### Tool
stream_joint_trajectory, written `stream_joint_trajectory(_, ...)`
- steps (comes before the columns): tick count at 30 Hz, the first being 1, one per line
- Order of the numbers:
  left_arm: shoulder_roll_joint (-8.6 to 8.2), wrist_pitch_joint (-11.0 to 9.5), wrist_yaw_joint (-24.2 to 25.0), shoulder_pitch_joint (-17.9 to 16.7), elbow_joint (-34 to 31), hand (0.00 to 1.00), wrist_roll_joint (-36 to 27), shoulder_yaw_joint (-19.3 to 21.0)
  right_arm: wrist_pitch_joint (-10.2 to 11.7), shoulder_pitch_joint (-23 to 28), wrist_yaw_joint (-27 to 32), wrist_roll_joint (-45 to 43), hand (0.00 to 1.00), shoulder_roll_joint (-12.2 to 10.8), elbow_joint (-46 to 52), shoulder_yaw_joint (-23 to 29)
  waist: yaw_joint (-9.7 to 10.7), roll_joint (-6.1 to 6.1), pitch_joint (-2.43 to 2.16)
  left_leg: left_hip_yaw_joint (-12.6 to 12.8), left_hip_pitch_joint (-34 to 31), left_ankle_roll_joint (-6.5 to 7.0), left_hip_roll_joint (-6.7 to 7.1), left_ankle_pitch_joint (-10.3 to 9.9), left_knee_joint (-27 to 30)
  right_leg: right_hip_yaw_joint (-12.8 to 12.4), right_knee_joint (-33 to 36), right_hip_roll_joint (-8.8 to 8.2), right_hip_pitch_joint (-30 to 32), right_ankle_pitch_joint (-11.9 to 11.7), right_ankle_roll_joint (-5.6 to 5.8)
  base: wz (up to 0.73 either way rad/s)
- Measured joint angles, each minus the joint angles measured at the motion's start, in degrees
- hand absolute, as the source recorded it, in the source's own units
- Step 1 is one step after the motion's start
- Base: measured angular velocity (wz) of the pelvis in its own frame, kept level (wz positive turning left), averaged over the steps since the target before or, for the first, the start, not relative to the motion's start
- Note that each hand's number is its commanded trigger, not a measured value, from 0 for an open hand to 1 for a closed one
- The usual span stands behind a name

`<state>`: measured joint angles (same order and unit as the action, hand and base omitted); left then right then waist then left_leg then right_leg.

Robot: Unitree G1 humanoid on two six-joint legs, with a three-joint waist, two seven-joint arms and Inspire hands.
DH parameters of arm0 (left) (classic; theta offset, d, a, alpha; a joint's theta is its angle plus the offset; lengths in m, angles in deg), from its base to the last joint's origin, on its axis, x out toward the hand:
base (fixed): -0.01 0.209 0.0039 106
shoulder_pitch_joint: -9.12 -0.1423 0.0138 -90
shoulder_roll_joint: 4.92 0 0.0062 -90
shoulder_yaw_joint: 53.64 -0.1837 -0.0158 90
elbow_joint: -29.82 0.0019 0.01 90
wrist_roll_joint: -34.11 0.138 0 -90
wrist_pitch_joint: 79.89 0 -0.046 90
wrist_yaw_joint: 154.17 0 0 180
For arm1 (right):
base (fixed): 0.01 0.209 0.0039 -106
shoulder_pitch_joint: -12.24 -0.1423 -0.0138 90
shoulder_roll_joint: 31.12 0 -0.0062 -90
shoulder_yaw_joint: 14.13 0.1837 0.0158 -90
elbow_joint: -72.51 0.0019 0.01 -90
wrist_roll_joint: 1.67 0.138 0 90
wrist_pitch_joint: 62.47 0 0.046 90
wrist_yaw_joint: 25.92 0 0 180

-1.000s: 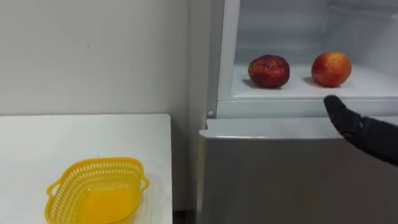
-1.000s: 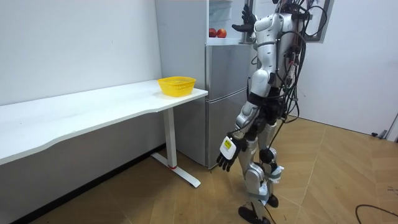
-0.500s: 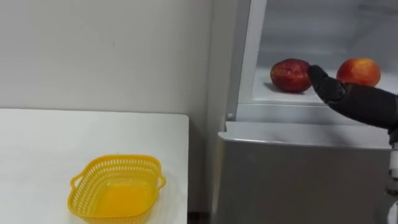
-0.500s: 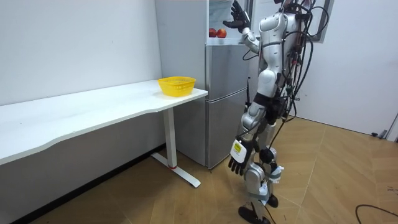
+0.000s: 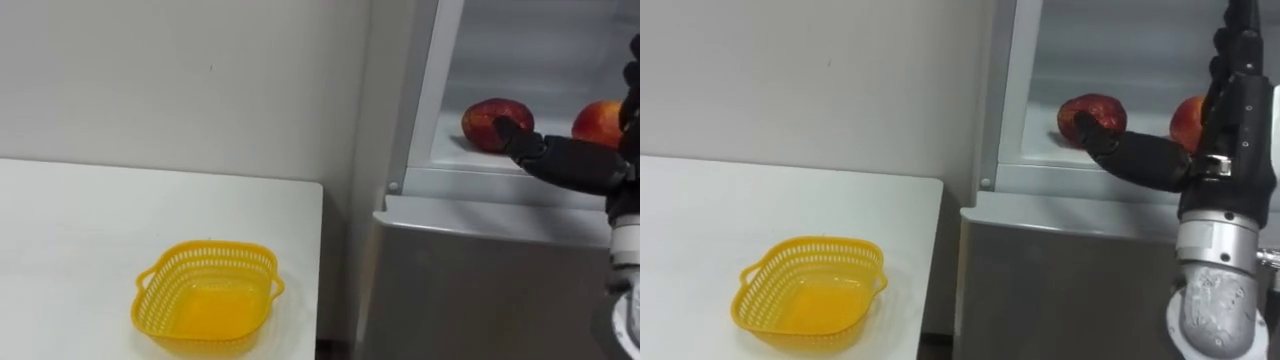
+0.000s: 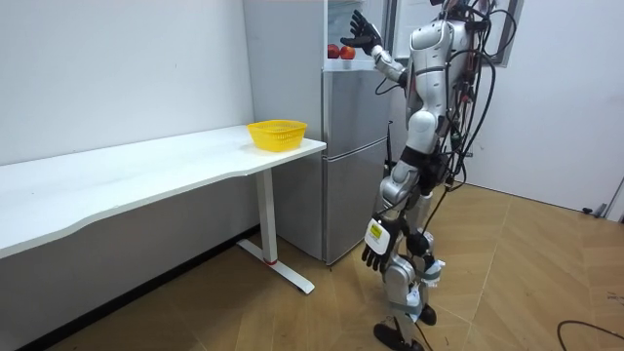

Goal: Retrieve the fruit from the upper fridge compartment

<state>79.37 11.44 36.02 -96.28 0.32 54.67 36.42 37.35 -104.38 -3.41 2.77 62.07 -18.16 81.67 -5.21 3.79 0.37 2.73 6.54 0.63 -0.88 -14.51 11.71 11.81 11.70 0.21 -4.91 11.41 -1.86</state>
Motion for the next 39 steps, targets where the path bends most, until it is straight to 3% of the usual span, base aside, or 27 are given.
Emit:
stream_joint_trajectory(6,0.16,0.08,1.53,-0.53,-1.04,0.0,-0.02,0.87,-1.1,-3.03,-1.61,-0.54,0.0,1.52,-3.18,-0.08,-0.02,0.48,-0.21,-0.55,0.02,-0.02,-0.02,0.01,-0.04,1.03,-0.06,-0.02,-0.13,0.0,0.0,0.05)
stream_joint_trajectory(9,0.29,0.09,1.63,-0.69,-1.37,0.0,-0.01,0.83,-2.41,-3.25,-2.18,-0.55,0.0,1.57,-3.74,-0.1,-0.11,1.01,-0.08,-0.73,0.02,-0.03,-0.02,0.02,-0.04,1.19,-0.11,-0.02,-0.07,0.0,0.0,0.02)
stream_joint_trajectory(14,0.65,0.23,1.83,-0.93,-2.13,0.0,0.26,0.73,-2.41,-4.06,-3.2,-0.91,0.0,1.7,-5.31,-0.16,0.03,1.37,-0.04,-0.73,-0.06,-0.03,0.06,0.02,-0.01,1.24,-0.19,-0.07,-0.03,0.0,0.0,0.0)
stream_joint_trajectory(19,1.32,1.01,1.88,-0.8,-2.79,0.0,0.43,0.69,-3.42,-6.1,-5.24,-1.72,0.0,1.93,-8.75,-0.16,0.08,1.14,-0.01,-0.64,-0.29,-0.02,0.07,0.02,0.09,1.13,-0.14,-0.07,-0.04,0.0,0.01,0.0)
stream_joint_trajectory(25,1.38,1.65,1.78,-1.12,-4.3,0.0,0.45,0.7,-4.55,-7.1,-7.82,-2.24,0.0,2.27,-10.79,-0.22,0.11,0.06,-0.21,-0.76,-0.36,-0.02,0.12,0.02,0.09,1.17,-0.14,-0.11,-0.03,0.0,0.0,0.0)
stream_joint_trajectory(32,1.4,2.49,1.65,-1.08,-4.45,0.0,0.4,0.69,-5.92,-7.1,-10.08,-2.75,0.0,4.71,-12.37,-2.43,0.19,-0.02,-0.22,-0.99,-0.43,-0.03,0.1,0.03,0.05,1.29,-0.13,-0.11,-0.02,0.0,0.01,0.0)
stream_joint_trajectory(39,1.88,2.57,1.71,-1.07,-4.95,0.0,0.4,0.71,-6.23,-7.11,-12.58,-2.26,0.0,7.02,-14.73,-3.52,-0.04,1.3,0.1,-1.0,-0.42,-0.04,0.04,0.04,0.07,1.35,-0.13,-0.08,0.01,0.0,0.0,0.0)
